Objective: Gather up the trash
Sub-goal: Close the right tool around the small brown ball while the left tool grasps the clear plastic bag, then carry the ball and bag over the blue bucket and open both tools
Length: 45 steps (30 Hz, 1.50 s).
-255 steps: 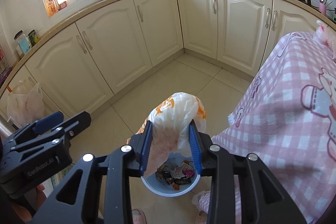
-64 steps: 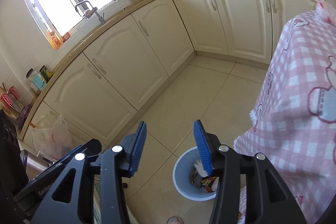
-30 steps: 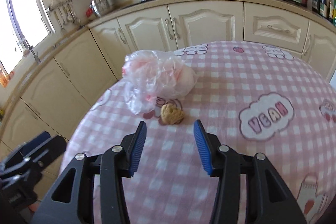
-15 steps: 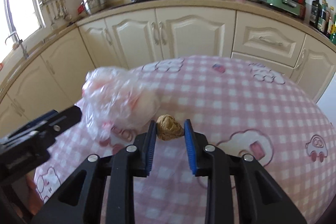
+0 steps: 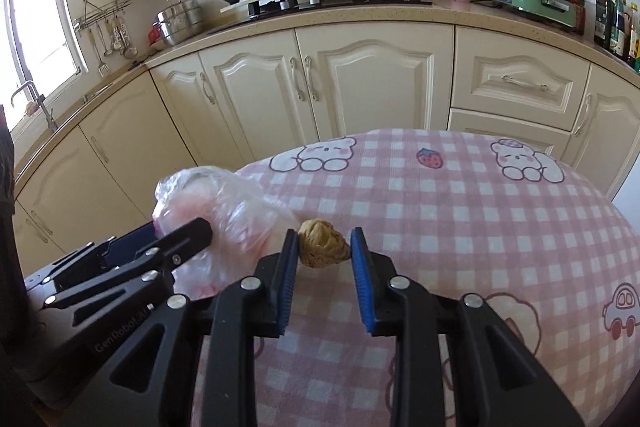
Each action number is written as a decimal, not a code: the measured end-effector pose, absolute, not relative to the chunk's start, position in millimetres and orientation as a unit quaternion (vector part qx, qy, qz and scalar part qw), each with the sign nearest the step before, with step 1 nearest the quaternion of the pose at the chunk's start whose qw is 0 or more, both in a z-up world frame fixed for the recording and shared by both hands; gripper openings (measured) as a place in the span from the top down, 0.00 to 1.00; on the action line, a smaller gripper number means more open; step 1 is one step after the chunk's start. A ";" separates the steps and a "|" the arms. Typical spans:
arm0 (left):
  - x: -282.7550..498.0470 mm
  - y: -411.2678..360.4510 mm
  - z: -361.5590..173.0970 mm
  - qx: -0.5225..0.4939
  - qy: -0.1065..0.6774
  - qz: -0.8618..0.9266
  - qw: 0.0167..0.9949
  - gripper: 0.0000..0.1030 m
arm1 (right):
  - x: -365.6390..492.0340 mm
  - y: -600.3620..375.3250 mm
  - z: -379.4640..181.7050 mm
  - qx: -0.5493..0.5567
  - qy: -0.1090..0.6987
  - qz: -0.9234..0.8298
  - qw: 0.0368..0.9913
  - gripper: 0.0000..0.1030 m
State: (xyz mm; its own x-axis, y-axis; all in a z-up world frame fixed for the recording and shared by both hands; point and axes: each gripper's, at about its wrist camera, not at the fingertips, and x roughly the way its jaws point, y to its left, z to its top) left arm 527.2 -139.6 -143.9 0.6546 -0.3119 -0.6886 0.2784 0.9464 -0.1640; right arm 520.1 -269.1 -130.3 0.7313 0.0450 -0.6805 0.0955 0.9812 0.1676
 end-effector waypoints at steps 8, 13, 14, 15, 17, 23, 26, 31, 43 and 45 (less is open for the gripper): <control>509.6 -117.4 -139.4 -0.050 0.386 -0.168 0.906 0.78 | 505.1 -260.7 -121.3 0.103 0.361 -0.004 0.927 0.75; 478.5 -80.9 -129.3 -0.064 0.376 -0.143 0.914 0.79 | 486.0 -235.8 -105.7 0.108 0.353 0.024 0.929 0.75; 470.8 -70.8 -126.7 -0.066 0.373 -0.135 0.916 0.79 | 481.2 -227.9 -101.2 0.108 0.350 0.033 0.930 0.75; 463.1 -60.6 -124.1 -0.067 0.370 -0.127 0.918 0.79 | 477.8 -220.5 -98.0 0.107 0.348 0.039 0.931 0.75; 446.8 -39.4 -119.4 -0.065 0.363 -0.107 0.923 0.79 | 469.0 -197.9 -90.9 0.108 0.343 0.066 0.931 0.75; 386.9 32.5 -110.3 -0.067 0.354 -0.034 0.932 0.79 | 445.6 -125.3 -74.7 0.108 0.333 0.150 0.925 0.75; 359.5 64.8 -109.9 -0.075 0.349 -0.003 0.934 0.79 | 428.6 -77.2 -69.8 0.096 0.334 0.198 0.917 0.75; 321.1 118.4 -113.8 -0.092 0.348 0.046 0.932 0.79 | 406.2 -13.1 -72.5 0.078 0.349 0.251 0.900 0.75; 291.6 193.6 -162.2 -0.098 0.389 0.103 0.910 0.79 | 366.0 82.5 -133.4 0.057 0.410 0.279 0.866 0.75; 292.1 202.1 -178.3 -0.105 0.404 0.105 0.902 0.79 | 363.3 93.4 -151.3 0.051 0.426 0.276 0.860 0.75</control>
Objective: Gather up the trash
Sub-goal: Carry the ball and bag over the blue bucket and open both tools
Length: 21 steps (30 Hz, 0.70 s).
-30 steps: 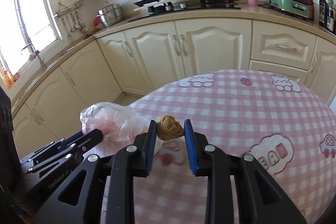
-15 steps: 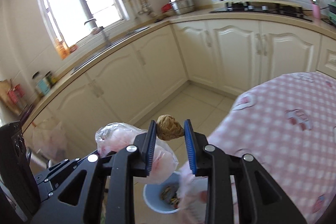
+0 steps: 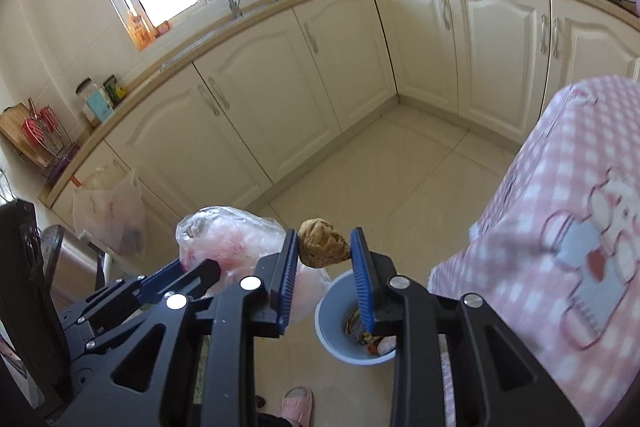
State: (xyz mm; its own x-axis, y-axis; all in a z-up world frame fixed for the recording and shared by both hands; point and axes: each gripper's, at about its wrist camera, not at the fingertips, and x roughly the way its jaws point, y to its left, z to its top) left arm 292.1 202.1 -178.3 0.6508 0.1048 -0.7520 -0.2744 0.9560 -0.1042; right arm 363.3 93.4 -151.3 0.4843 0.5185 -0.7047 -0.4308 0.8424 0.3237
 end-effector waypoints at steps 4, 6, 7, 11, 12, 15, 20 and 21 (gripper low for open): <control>296.2 213.2 -210.5 -0.116 0.435 0.105 0.887 0.79 | 363.5 109.3 -182.6 0.039 0.451 0.266 0.851 0.75; 303.0 217.1 -227.7 -0.122 0.452 0.103 0.878 0.79 | 366.6 115.0 -195.4 0.030 0.459 0.260 0.849 0.75; 305.8 218.1 -234.8 -0.123 0.458 0.101 0.875 0.79 | 368.0 117.2 -200.3 0.029 0.463 0.258 0.848 0.75; 318.1 219.8 -251.9 -0.131 0.473 0.090 0.867 0.76 | 376.6 120.9 -215.1 0.023 0.470 0.247 0.847 0.75; 322.9 221.2 -254.5 -0.135 0.474 0.087 0.866 0.75 | 378.3 122.3 -217.4 0.022 0.471 0.245 0.847 0.75; 330.5 223.4 -260.1 -0.139 0.473 0.084 0.866 0.62 | 385.8 123.3 -225.0 0.025 0.476 0.239 0.846 0.75; 334.6 226.3 -263.6 -0.146 0.467 0.083 0.868 0.50 | 391.2 125.2 -236.1 0.028 0.483 0.232 0.844 0.75; 332.9 226.9 -263.9 -0.145 0.466 0.086 0.868 0.50 | 391.0 124.0 -237.7 0.028 0.484 0.233 0.843 0.75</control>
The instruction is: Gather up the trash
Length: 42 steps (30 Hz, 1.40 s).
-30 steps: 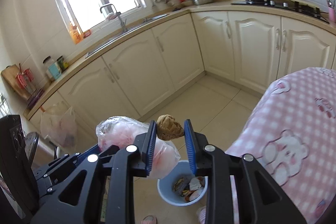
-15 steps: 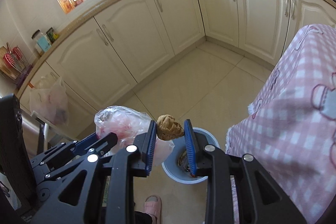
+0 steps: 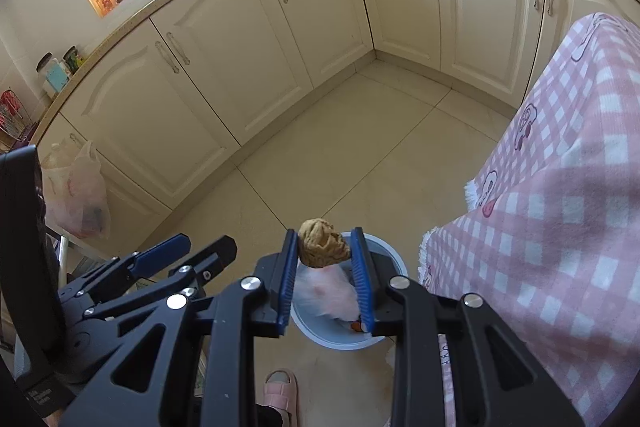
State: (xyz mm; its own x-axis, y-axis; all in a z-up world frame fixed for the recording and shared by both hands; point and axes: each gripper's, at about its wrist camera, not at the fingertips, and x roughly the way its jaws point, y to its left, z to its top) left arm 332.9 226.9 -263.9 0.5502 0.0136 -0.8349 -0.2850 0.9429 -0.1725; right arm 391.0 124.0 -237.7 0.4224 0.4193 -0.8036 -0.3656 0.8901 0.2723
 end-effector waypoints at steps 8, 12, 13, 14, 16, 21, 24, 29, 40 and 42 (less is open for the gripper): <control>321.4 241.5 -266.7 -0.153 0.472 0.099 0.863 0.37 | 389.4 132.2 -248.7 0.026 0.496 0.237 0.835 0.74; 315.1 250.8 -262.7 -0.153 0.466 0.113 0.864 0.29 | 388.5 138.9 -249.6 0.027 0.499 0.239 0.832 0.74; 313.8 253.0 -261.1 -0.153 0.465 0.114 0.865 0.29 | 388.3 139.7 -249.7 0.027 0.500 0.240 0.832 0.74; 312.1 255.4 -258.6 -0.152 0.463 0.117 0.865 0.28 | 388.4 141.7 -248.4 0.028 0.499 0.242 0.832 0.74; 309.4 258.4 -253.5 -0.148 0.460 0.123 0.867 0.28 | 388.8 144.7 -245.8 0.030 0.495 0.244 0.833 0.73; 300.1 264.7 -235.0 -0.143 0.443 0.130 0.875 0.17 | 387.2 148.1 -230.0 0.032 0.479 0.243 0.843 0.61; 293.1 263.1 -219.8 -0.140 0.433 0.126 0.882 0.17 | 382.3 143.6 -214.7 0.032 0.466 0.240 0.851 0.59; 274.5 250.9 -186.7 -0.132 0.412 0.115 0.894 0.17 | 357.6 124.7 -176.7 0.013 0.430 0.223 0.874 0.58; 207.3 199.3 -107.0 -0.094 0.333 0.076 0.935 0.07 | 256.6 48.0 -79.1 -0.021 0.313 0.158 0.936 0.38; 194.9 189.0 -95.6 -0.082 0.320 0.070 0.941 0.07 | 237.9 35.9 -64.4 -0.022 0.295 0.147 0.944 0.34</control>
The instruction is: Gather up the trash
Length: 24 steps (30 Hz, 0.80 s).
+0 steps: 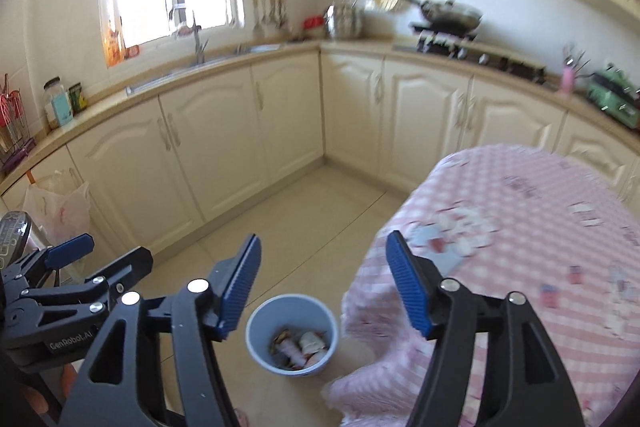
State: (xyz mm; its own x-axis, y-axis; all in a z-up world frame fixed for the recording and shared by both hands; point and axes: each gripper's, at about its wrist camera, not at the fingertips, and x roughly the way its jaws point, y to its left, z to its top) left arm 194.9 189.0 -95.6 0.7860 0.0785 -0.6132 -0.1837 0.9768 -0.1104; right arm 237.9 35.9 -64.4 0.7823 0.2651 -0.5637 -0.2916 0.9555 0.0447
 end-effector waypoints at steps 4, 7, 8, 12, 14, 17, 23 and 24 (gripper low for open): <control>169.0 164.1 -71.7 -0.038 0.289 0.064 0.954 0.07 | 201.6 12.4 -39.6 -0.021 0.264 0.129 0.956 0.29; 151.2 152.9 -57.8 -0.033 0.270 0.052 0.961 0.07 | 175.7 -2.5 -26.1 -0.017 0.242 0.116 0.963 0.26; 145.2 149.9 -53.3 -0.034 0.264 0.049 0.963 0.07 | 167.7 -7.2 -22.1 -0.016 0.237 0.111 0.965 0.26; 118.0 138.0 -35.0 -0.028 0.235 0.043 0.971 0.07 | 135.9 -26.3 -6.0 -0.012 0.209 0.098 0.973 0.22; 105.6 131.1 -28.8 -0.029 0.223 0.038 0.974 0.07 | 119.5 -34.0 1.1 -0.013 0.193 0.089 0.977 0.21; 88.2 122.5 -20.5 -0.027 0.205 0.031 0.978 0.07 | 99.4 -42.6 7.1 -0.017 0.174 0.078 0.982 0.19; 58.2 104.3 -11.2 -0.019 0.175 0.018 0.984 0.07 | 56.2 -62.6 17.2 -0.020 0.142 0.063 0.988 0.18; 52.6 101.5 -9.0 -0.018 0.168 0.013 0.985 0.07 | 50.4 -64.7 18.6 -0.020 0.137 0.060 0.988 0.18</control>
